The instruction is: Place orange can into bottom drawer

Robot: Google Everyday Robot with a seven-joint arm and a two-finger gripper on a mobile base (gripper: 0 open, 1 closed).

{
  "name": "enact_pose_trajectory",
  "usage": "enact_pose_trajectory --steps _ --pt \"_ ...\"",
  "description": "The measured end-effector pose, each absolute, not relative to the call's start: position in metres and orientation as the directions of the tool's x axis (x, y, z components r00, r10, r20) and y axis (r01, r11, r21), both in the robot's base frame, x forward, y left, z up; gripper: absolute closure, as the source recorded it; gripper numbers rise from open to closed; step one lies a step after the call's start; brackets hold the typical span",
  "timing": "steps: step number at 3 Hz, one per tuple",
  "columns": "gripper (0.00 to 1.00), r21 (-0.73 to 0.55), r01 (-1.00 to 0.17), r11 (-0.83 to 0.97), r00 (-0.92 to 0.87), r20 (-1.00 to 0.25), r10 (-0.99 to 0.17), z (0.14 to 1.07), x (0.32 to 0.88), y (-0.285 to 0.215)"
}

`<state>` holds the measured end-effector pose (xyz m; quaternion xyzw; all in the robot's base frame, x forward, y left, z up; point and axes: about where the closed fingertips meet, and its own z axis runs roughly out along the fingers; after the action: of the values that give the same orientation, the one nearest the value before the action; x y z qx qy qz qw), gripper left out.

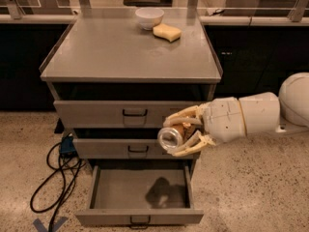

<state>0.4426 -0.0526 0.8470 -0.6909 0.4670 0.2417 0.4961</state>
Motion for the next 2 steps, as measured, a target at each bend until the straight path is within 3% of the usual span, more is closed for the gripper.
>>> enact_pose_trajectory --steps 1,2 --pt "1.00 -0.389 -0.917 -0.093 0.393 -0.833 -0.389 0.749 0.471 -0.039" --pt "1.00 -0.336 -0.938 -0.090 0.345 -0.872 -0.347 0.711 0.476 -0.031"
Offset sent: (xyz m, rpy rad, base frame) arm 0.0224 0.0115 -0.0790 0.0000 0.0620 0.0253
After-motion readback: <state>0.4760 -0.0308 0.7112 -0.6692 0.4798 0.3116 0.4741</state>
